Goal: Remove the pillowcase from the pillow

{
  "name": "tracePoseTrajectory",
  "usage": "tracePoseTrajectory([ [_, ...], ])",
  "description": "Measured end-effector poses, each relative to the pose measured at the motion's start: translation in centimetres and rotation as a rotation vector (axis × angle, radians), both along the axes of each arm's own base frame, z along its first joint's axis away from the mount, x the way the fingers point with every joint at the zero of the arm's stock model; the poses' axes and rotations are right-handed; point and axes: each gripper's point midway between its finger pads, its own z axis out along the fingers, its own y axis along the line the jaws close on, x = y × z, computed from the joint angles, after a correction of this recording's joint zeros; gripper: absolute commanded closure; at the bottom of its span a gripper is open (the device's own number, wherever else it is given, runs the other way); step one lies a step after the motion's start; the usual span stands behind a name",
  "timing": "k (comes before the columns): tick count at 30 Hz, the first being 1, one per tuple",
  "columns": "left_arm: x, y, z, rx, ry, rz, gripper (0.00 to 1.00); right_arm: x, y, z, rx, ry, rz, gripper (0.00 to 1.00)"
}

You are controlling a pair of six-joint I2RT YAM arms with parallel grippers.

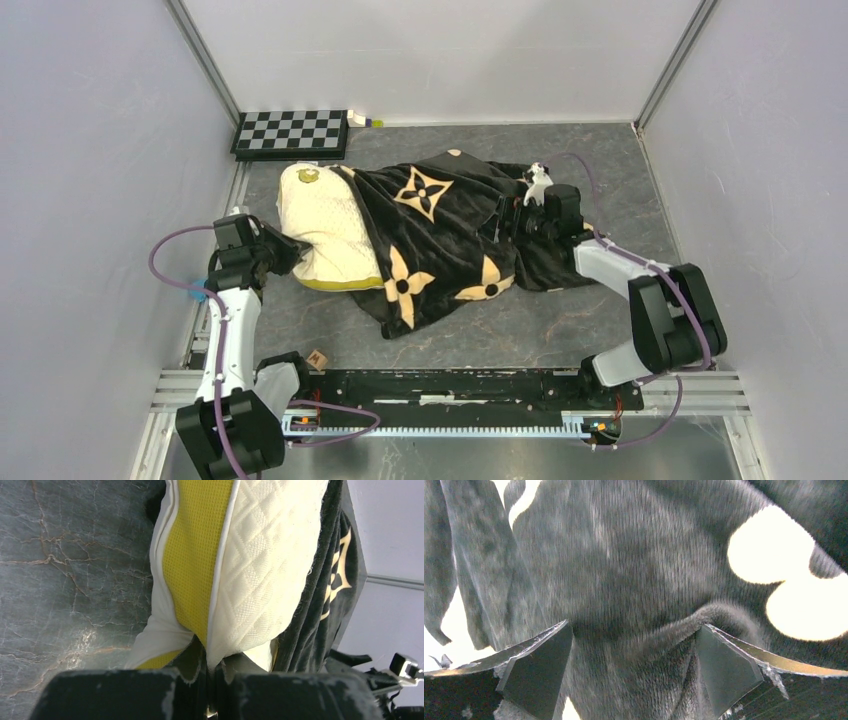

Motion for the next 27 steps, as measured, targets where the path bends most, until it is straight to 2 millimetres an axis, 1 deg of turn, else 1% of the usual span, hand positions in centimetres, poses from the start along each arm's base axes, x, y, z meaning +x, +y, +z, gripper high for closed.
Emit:
tracePoseTrajectory([
  [4,-0.2,-0.4,-0.2,0.007,0.007,-0.02,0.98,3.5,0.5,1.4,0.039,-0.036,-0.044,0.02],
  [7,-0.4,-0.6,-0.2,0.012,0.012,-0.031,0.98,5.5,1.1,2.2,0.077,-0.052,-0.067,0.02],
  [10,-0.6,-0.6,-0.3,0.015,0.016,-0.035,0.98,7.3,1.5,2.2,0.094,-0.047,-0.083,0.02],
  [11,-0.6,-0.6,-0.3,0.015,0.018,-0.035,0.98,7.9,1.6,2.2,0.095,-0.046,-0.083,0.09],
  [13,-0.7,-0.7,-0.4,0.015,0.021,-0.036,0.98,8.8,1.9,2.0,0.091,-0.046,-0.081,0.28],
  [15,-0.7,-0.7,-0.4,0.015,0.025,-0.036,0.98,9.0,1.8,1.7,0.077,-0.042,-0.081,0.49],
  [16,-0.7,-0.6,-0.5,0.015,0.026,-0.036,0.98,9.0,1.6,1.4,0.066,-0.039,-0.085,0.56],
  [19,-0.8,-0.6,-0.5,0.018,0.031,-0.032,0.98,8.9,0.8,1.1,0.024,-0.04,-0.112,0.67],
  [21,-0.8,-0.5,-0.6,0.022,0.036,-0.026,0.98,8.5,0.1,1.4,-0.003,-0.052,-0.139,0.69],
  [22,-0.8,-0.4,-0.6,0.025,0.037,-0.024,0.98,8.2,-0.5,1.7,-0.02,-0.06,-0.159,0.74],
  [23,-0.9,-0.3,-0.6,0.028,0.039,-0.021,0.98,8.0,-1.0,2.0,-0.035,-0.07,-0.176,0.82],
  [24,-0.9,-0.3,-0.6,0.03,0.04,-0.019,0.98,7.8,-1.5,2.6,-0.049,-0.085,-0.196,0.95],
  [25,-0.9,-0.3,-0.5,0.033,0.042,-0.017,0.98,7.8,-2.0,3.2,-0.066,-0.104,-0.216,1.0],
  [27,-0.9,-0.1,-0.6,0.042,0.048,-0.008,0.98,7.7,-3.3,4.5,-0.093,-0.142,-0.263,1.0],
])
